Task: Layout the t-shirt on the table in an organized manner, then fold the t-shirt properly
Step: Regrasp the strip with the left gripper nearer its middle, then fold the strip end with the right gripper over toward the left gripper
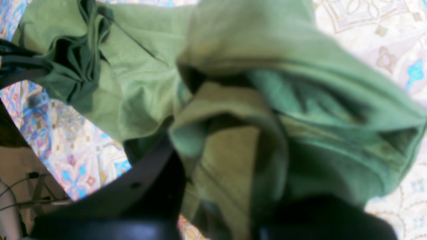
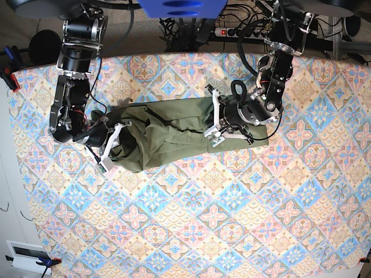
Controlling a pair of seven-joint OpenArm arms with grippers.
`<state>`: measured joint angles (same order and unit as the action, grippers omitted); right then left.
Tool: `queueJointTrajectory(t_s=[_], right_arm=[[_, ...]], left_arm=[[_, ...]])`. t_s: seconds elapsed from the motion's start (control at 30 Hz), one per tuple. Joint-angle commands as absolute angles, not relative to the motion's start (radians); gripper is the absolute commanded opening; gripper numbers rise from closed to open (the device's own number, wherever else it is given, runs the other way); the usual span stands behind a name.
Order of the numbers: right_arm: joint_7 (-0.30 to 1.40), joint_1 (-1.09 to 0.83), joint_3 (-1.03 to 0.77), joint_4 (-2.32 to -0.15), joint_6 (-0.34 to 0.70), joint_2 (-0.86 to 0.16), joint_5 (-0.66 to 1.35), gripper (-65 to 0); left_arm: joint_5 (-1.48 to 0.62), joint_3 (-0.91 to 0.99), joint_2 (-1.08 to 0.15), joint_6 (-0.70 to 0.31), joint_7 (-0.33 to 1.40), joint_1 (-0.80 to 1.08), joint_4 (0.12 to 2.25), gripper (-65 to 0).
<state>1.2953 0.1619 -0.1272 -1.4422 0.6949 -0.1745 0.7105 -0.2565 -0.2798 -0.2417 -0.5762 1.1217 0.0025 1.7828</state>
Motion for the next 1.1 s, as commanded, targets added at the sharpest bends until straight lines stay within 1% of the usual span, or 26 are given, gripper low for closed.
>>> queueJointTrajectory(t_s=[0.0,0.3,0.4,0.5,0.6,0.67,0.73,0.87,0.97,1.07], right_arm=[[1.276,0.185,-0.131,-1.465,0.698,-0.183,0.736,-64.8],[1.276,0.185,-0.131,-1.46,0.698,-0.183,0.736,-64.8],[1.276,0.185,-0.131,-1.458,0.698,-0.183,0.736,-64.8],[1.276,0.185,-0.131,-1.457,0.698,-0.183,0.736,-64.8],[1.276,0.185,-0.131,-1.457,0.698,-0.183,0.736,-64.8],[1.276,0.185,-0.131,-1.457,0.698,-0.183,0.736,-64.8],[1.276,0.185,-0.131,-1.457,0.698,-0.183,0.736,-64.8],[1.276,0.185,-0.131,-1.457,0.698,-0.183,0.736,-64.8],[1.276,0.185,-0.131,-1.46,0.698,-0.183,0.736,-64.8],[1.276,0.185,-0.127,-1.463,0.698,-0.183,0.739,-64.8]], left_arm=[[-0.266,-0.292,-0.239,-0.579,1.106,-0.008,1.796,-65.0],[-0.275,-0.306,-0.225,-0.579,1.106,-0.002,1.732,-65.0],[-0.275,-0.3,-0.225,-0.579,1.106,0.016,1.732,-57.5],[-0.309,-0.298,-0.228,-0.579,1.106,0.021,1.736,-44.9],[-0.444,-0.265,-0.255,-0.579,1.106,0.021,1.759,-32.4],[-0.538,-0.206,-0.274,-0.579,1.106,0.027,1.778,-27.3],[-0.63,-0.114,-0.292,-0.579,1.106,0.044,1.784,-24.2],[-0.771,0.082,-0.317,-0.579,1.106,0.088,1.794,-24.0],[-0.834,0.239,-0.335,-0.579,1.106,0.139,1.779,-24.0],[-0.835,0.288,-0.335,-0.581,1.106,0.154,1.719,-24.0]])
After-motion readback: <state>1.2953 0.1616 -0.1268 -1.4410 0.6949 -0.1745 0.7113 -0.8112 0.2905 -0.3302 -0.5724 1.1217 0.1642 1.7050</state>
